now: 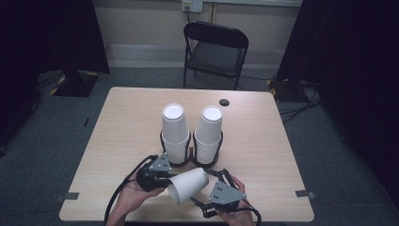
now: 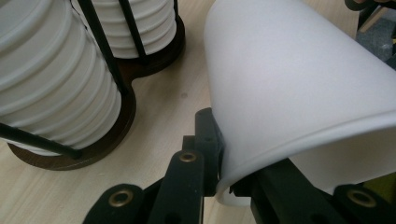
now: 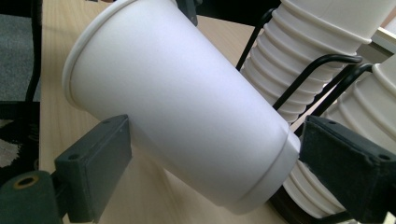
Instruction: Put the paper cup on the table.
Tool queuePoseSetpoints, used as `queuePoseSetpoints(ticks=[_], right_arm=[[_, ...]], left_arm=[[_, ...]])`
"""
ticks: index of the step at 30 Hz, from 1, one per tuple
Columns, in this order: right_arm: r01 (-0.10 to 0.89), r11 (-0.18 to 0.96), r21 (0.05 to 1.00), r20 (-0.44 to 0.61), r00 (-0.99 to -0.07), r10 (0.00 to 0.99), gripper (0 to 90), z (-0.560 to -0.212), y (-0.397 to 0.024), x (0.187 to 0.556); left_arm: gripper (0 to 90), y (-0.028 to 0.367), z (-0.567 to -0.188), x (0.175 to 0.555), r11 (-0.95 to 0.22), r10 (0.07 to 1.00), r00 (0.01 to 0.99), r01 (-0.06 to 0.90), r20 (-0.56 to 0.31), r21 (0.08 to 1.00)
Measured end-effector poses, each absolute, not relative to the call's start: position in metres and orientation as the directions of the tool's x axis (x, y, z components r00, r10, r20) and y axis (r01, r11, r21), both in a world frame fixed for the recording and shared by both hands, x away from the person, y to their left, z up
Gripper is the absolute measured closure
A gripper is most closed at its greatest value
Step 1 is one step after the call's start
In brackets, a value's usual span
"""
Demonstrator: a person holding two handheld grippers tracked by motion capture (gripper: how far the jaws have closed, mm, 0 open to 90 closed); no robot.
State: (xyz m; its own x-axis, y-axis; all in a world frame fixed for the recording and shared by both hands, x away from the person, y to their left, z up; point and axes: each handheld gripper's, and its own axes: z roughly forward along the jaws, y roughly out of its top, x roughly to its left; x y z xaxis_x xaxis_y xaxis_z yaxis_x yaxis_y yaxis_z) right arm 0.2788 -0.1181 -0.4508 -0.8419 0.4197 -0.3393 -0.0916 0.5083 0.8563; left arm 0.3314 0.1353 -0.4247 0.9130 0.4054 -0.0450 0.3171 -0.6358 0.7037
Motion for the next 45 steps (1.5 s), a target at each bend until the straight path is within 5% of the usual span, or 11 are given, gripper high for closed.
queuePoseSetpoints(ticks=[21, 45], right_arm=[[-0.128, 0.572, 0.811, -0.370, -0.868, 0.330, 7.9, -0.457, -0.099, 0.281], [-0.134, 0.595, 0.792, -0.428, -0.817, 0.386, 7.6, -0.463, -0.067, 0.287]], left_arm=[[87.6, 0.135, -0.425, 0.340, -0.568, 0.418, 0.900, 0.363, -0.121, 0.739], [88.2, 0.129, -0.427, 0.350, -0.517, 0.439, 0.874, 0.433, -0.206, 0.738]])
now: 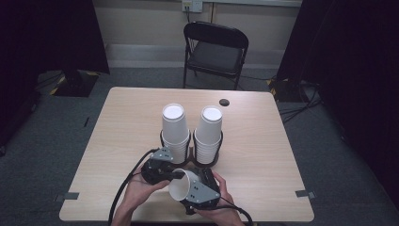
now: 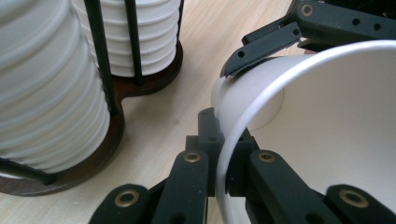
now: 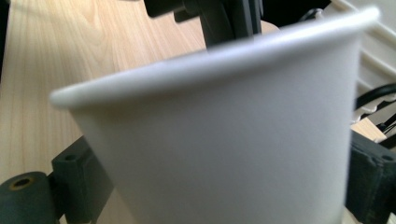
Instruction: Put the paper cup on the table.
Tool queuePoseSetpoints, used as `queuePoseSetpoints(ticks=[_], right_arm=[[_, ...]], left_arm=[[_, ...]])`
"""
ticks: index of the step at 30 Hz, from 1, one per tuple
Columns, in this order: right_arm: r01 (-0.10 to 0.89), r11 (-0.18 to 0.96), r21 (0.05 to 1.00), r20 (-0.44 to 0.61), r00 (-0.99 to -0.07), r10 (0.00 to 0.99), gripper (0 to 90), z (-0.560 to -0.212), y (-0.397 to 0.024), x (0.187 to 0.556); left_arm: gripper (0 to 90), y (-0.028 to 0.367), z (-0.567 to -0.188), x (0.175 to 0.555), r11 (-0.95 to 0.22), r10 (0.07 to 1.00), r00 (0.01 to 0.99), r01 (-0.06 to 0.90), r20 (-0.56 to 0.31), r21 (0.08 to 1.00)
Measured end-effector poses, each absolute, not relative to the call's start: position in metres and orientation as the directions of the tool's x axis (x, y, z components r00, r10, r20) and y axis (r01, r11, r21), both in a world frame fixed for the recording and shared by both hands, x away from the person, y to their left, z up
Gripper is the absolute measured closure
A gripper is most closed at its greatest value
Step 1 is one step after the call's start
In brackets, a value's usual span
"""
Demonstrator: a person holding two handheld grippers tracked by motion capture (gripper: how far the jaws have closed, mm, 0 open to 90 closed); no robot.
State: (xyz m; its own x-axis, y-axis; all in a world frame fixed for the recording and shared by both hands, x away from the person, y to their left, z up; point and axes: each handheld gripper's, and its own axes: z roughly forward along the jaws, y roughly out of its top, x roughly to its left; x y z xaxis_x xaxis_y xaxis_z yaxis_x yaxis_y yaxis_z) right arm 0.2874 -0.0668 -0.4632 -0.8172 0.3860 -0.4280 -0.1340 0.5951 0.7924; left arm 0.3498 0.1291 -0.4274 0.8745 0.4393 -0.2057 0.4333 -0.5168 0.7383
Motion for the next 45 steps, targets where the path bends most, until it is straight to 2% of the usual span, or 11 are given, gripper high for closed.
queuePoseSetpoints(ticks=[7, 16, 25, 31, 38, 45], right_arm=[[-0.153, 0.599, 0.786, -0.456, -0.797, 0.395, 7.3, -0.461, -0.060, 0.287], [-0.180, 0.611, 0.771, -0.487, -0.784, 0.384, 7.5, -0.459, -0.056, 0.280], [-0.167, 0.570, 0.805, -0.450, -0.798, 0.402, 8.8, -0.455, -0.059, 0.281], [-0.131, 0.521, 0.843, -0.398, -0.804, 0.442, 9.3, -0.456, -0.065, 0.284], [-0.086, 0.476, 0.875, -0.346, -0.798, 0.493, 9.6, -0.457, -0.071, 0.287], [-0.051, 0.428, 0.902, -0.296, -0.794, 0.531, 9.7, -0.457, -0.081, 0.287]], left_arm=[[87.7, 0.128, -0.428, 0.351, -0.494, 0.453, 0.861, 0.457, -0.230, 0.740], [86.8, 0.118, -0.432, 0.348, -0.520, 0.450, 0.866, 0.453, -0.219, 0.724], [87.1, 0.122, -0.430, 0.345, -0.491, 0.461, 0.860, 0.452, -0.218, 0.745], [81.6, 0.129, -0.431, 0.343, -0.438, 0.457, 0.862, 0.434, -0.221, 0.787], [69.1, 0.136, -0.430, 0.340, -0.370, 0.463, 0.859, 0.411, -0.218, 0.833], [58.8, 0.141, -0.428, 0.330, -0.304, 0.501, 0.851, 0.343, -0.157, 0.889]])
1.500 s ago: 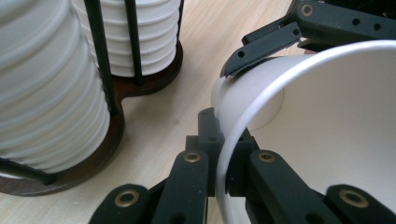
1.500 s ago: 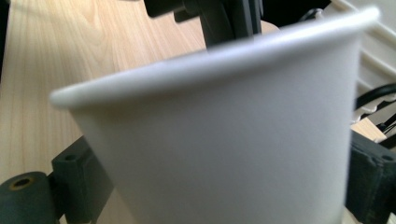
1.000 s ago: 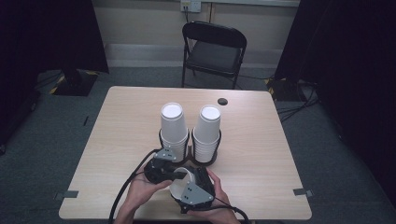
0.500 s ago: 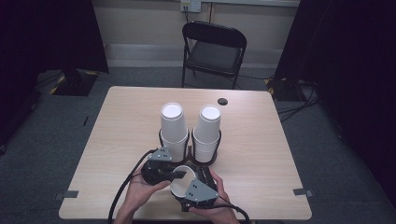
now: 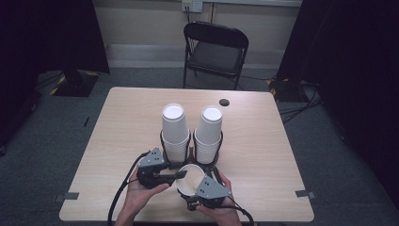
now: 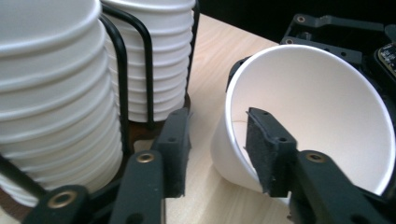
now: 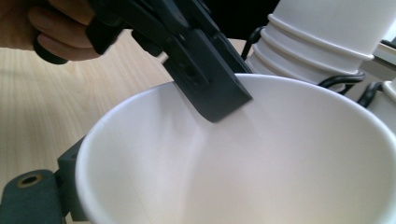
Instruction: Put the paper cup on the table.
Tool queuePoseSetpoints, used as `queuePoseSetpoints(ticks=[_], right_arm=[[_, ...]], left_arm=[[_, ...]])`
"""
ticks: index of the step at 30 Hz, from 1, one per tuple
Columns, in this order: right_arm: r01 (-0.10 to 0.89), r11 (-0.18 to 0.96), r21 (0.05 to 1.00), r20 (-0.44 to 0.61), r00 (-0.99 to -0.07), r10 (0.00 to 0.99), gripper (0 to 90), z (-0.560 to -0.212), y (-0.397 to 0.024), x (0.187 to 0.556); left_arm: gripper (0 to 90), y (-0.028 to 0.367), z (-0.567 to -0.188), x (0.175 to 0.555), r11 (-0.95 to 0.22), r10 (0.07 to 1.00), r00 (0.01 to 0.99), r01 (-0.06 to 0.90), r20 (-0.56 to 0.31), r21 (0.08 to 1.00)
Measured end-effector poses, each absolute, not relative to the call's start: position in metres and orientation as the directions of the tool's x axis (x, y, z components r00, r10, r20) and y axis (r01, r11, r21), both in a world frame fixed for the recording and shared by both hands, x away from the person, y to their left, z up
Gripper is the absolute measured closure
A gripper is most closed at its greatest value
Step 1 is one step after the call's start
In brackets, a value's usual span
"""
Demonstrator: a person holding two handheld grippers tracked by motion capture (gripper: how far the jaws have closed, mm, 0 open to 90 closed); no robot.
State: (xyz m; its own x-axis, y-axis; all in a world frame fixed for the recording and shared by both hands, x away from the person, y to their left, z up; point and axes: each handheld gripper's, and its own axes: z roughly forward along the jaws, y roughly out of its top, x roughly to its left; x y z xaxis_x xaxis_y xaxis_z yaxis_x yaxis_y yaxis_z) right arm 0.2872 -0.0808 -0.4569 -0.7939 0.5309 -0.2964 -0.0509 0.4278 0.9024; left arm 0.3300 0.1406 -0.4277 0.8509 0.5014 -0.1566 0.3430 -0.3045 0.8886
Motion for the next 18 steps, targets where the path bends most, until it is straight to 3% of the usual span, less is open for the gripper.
queuePoseSetpoints(ticks=[18], right_arm=[[0.021, 0.386, 0.922, -0.228, -0.776, 0.587, 9.7, -0.463, -0.096, 0.292]], left_arm=[[28.6, 0.159, -0.432, 0.323, -0.188, 0.595, 0.782, 0.361, -0.186, 0.913]])
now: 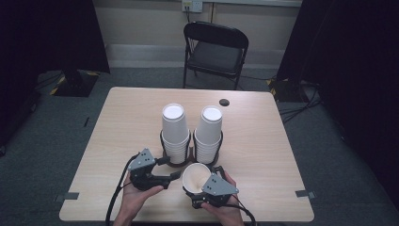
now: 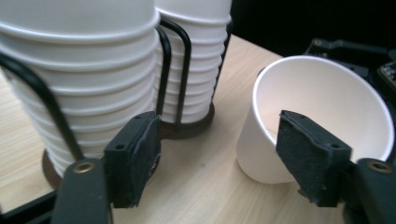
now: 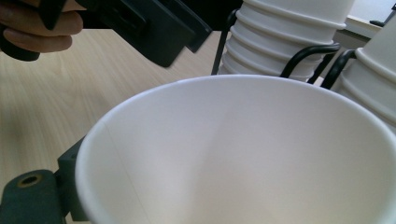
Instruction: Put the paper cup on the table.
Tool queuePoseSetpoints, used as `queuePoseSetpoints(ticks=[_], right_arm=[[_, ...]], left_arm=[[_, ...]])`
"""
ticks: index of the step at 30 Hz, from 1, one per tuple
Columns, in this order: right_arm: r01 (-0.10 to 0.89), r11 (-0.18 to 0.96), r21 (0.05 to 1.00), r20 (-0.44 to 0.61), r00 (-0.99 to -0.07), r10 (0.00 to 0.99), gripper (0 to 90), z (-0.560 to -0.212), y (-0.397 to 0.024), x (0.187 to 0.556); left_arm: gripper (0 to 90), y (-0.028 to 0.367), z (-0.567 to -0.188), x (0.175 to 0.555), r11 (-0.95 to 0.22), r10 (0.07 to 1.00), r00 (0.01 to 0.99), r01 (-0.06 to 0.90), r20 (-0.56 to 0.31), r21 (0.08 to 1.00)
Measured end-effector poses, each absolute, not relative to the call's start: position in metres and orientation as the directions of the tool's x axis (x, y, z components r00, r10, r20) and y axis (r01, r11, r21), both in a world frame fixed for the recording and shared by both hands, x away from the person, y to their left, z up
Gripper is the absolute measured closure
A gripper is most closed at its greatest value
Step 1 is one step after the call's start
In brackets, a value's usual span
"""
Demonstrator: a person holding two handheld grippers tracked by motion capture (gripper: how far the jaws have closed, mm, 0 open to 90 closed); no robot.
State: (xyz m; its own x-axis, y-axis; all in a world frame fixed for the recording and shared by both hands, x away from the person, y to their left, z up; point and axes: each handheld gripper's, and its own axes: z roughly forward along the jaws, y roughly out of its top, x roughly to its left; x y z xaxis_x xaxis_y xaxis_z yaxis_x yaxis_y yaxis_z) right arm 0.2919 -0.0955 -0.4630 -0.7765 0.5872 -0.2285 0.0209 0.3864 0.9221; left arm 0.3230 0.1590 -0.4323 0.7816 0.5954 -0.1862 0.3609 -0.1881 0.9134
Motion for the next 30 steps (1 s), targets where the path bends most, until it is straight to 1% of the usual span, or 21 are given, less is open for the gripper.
queuePoseSetpoints(ticks=[6, 10, 20, 24, 30], right_arm=[[0.037, 0.360, 0.932, -0.202, -0.772, 0.602, 9.7, -0.463, -0.103, 0.292], [0.057, 0.341, 0.938, -0.176, -0.769, 0.614, 9.7, -0.463, -0.109, 0.293], [0.092, 0.291, 0.952, -0.131, -0.737, 0.663, 9.7, -0.459, -0.131, 0.295], [0.100, 0.263, 0.960, -0.114, -0.717, 0.688, 9.7, -0.455, -0.142, 0.298], [0.109, 0.240, 0.965, -0.100, -0.692, 0.715, 9.7, -0.452, -0.151, 0.303]], left_arm=[[25.5, 0.167, -0.435, 0.320, -0.167, 0.618, 0.765, 0.354, -0.182, 0.920], [22.6, 0.171, -0.438, 0.319, -0.181, 0.647, 0.745, 0.358, -0.164, 0.916], [18.1, 0.181, -0.452, 0.316, -0.151, 0.676, 0.715, 0.370, -0.177, 0.917], [17.8, 0.185, -0.457, 0.316, -0.147, 0.704, 0.689, 0.380, -0.173, 0.913], [17.0, 0.190, -0.463, 0.316, -0.138, 0.717, 0.675, 0.383, -0.175, 0.913]])
